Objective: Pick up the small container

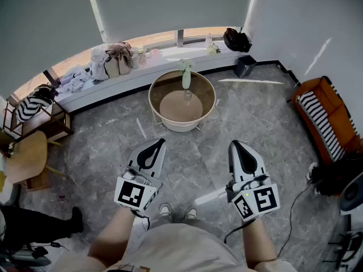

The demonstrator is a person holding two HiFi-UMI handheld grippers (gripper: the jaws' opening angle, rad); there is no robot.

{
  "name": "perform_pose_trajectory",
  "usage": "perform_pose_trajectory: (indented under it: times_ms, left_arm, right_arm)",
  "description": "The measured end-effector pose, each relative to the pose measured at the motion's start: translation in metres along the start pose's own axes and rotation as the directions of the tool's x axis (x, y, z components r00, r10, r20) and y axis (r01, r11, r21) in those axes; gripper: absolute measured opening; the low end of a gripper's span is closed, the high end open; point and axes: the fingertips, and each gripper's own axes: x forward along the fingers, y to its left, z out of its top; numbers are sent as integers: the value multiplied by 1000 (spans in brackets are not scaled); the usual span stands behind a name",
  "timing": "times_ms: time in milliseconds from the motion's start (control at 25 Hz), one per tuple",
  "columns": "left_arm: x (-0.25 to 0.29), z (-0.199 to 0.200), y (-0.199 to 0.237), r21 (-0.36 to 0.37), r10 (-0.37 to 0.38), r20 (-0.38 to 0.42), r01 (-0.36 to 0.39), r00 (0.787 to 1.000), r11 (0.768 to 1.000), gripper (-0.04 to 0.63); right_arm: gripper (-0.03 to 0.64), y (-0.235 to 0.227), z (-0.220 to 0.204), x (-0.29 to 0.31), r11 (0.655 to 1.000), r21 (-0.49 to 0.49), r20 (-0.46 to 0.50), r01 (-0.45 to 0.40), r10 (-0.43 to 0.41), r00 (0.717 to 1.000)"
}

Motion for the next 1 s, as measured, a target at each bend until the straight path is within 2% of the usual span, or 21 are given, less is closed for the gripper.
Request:
perform_pose_trajectory:
  times_ms: [160, 1000]
  left_arm:
    - [1, -3, 3, -5, 3, -20, -3, 1000, 1000, 8]
    - [24, -9, -16, 11, 30, -54, -30, 998, 999, 8]
  right_arm:
    - [5, -5, 1, 1, 1000, 29, 10, 8, -8, 1000]
    - [5, -38, -11, 1, 999, 41, -10, -14, 14, 1000]
